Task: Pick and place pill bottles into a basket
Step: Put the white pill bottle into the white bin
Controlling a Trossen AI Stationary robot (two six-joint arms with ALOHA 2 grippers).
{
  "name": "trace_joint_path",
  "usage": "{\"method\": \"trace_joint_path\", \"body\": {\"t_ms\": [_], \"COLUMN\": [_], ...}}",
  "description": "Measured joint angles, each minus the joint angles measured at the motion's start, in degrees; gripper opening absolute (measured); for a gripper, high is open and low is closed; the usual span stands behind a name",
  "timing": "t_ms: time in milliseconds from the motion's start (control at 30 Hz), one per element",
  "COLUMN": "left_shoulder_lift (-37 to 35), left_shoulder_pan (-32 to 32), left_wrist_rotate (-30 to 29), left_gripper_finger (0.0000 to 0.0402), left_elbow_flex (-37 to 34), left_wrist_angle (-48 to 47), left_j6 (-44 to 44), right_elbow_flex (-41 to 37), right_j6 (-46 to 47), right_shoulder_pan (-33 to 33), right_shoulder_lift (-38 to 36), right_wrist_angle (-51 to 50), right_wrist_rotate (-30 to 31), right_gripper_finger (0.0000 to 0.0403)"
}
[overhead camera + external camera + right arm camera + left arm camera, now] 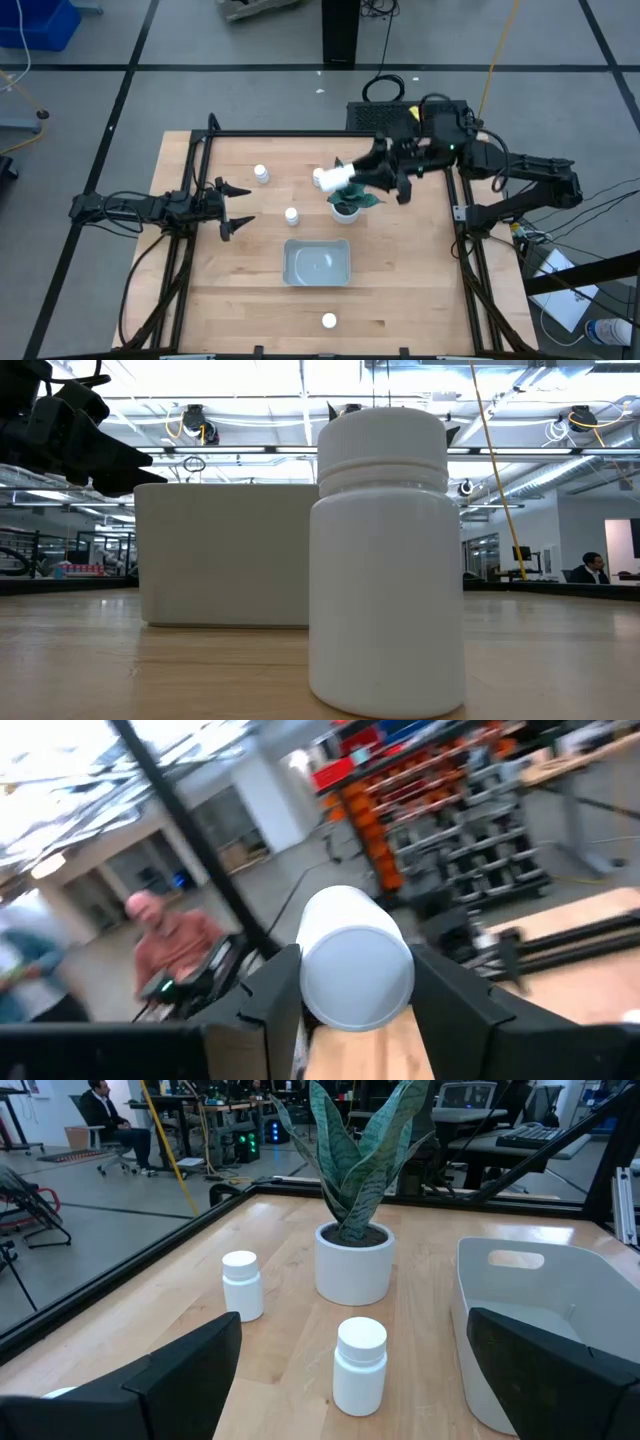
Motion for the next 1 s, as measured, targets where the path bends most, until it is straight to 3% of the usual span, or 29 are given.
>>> {"method": "trace_joint_path", "body": {"t_ms": [367, 633, 867, 1000], "left_shoulder_lift": [0.01, 0.01, 0.02, 0.01], "left_shoulder_pan": [0.0, 0.0, 0.0, 0.0], "left_wrist_rotate": [0.01, 0.0, 0.02, 0.01], "left_gripper_finger": [0.0395, 0.0395, 0.0395, 0.0395], "left_elbow_flex": [0.0, 0.0, 0.02, 0.02], "left_wrist_angle": [0.01, 0.0, 0.0, 0.02], "left_j6": [0.01, 0.02, 0.0, 0.0], "right_elbow_flex": [0.0, 0.47, 4.96, 5.62], "right_j6": [-7.92, -9.54, -15.91, -17.03], "right_shoulder_pan": [11.22, 15.55, 17.97, 18.26], "right_shoulder_lift": [2.57, 9.36, 18.92, 23.11], "right_wrist_angle": [-13.75, -22.4, -33.08, -35.56], "right_wrist_rotate": [0.01, 0.47, 10.38, 10.94], "right_gripper_finger": [0.0152, 0.015, 0.015, 0.0153]}}
